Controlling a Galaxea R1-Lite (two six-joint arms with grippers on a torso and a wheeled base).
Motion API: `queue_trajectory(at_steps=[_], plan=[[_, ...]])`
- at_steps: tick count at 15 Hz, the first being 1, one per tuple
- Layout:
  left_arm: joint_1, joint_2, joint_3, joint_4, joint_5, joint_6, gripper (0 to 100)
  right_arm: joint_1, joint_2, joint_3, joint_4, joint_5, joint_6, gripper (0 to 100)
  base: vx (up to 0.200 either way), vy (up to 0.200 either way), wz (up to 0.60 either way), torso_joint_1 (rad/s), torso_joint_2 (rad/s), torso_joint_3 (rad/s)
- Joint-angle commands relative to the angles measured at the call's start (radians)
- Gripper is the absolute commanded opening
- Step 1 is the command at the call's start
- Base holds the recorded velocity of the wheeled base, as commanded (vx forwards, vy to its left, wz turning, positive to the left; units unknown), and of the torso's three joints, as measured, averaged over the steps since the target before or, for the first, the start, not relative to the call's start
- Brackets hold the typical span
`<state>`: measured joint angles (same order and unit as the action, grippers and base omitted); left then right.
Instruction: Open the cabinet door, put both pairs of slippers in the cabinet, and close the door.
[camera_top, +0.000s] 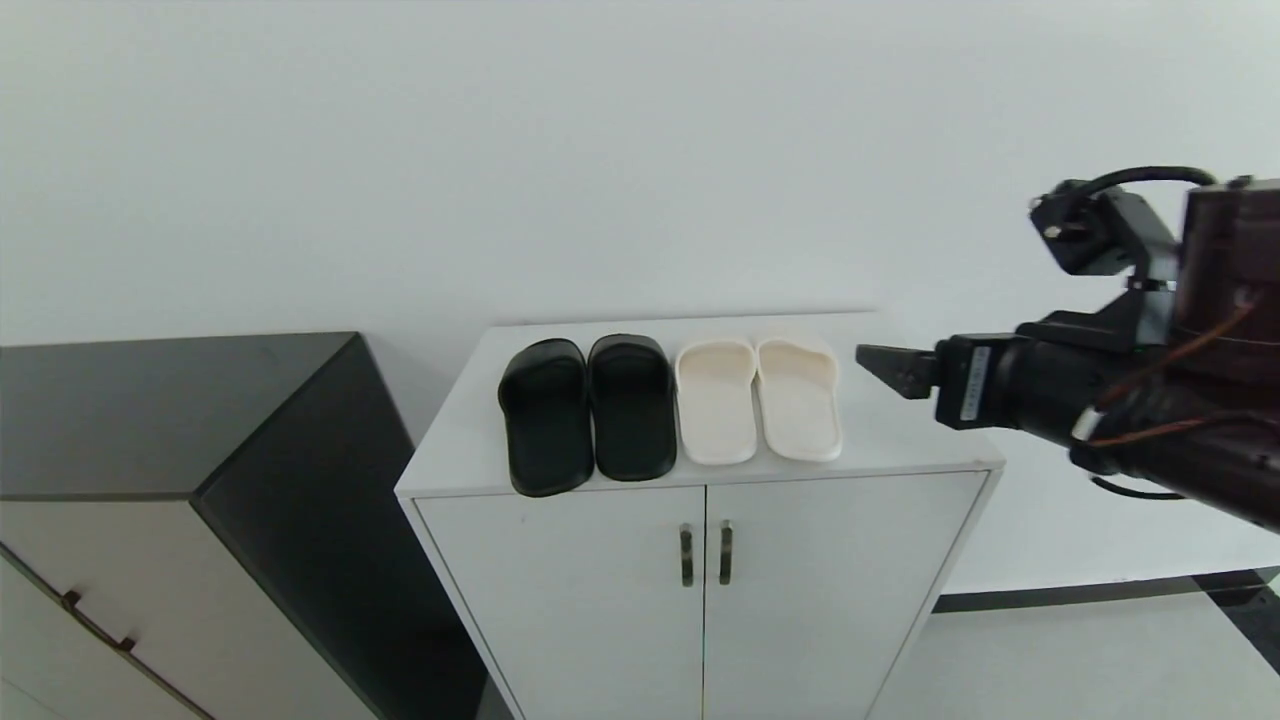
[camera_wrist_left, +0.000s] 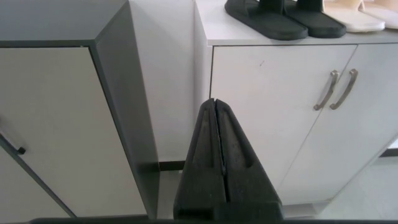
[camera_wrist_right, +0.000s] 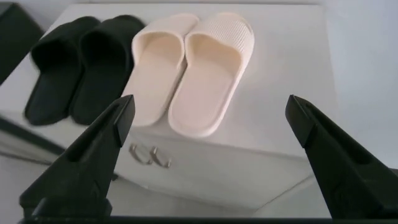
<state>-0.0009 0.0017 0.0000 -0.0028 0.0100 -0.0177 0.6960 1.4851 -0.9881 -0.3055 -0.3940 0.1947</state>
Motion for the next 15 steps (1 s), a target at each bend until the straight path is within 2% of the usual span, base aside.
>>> queue_trajectory(at_steps=[1, 6, 15], plan=[[-0.001, 0.001, 0.0, 0.0, 0.001, -0.001, 0, 0.031, 0.205, -0.112, -0.047, -0.068, 0.002, 100, 0.0, 0.0, 0.0, 0.0, 0.0, 0.0], [-0.001, 0.001, 0.0, 0.0, 0.001, -0.001, 0, 0.033, 0.386, -0.27, -0.075, -0.118, -0.003, 100, 0.0, 0.0, 0.0, 0.0, 0.0, 0.0], [-0.001, 0.001, 0.0, -0.002, 0.001, -0.001, 0, -0.006, 0.655, -0.512, -0.076, -0.121, -0.003, 100, 0.0, 0.0, 0.0, 0.0, 0.0, 0.0]])
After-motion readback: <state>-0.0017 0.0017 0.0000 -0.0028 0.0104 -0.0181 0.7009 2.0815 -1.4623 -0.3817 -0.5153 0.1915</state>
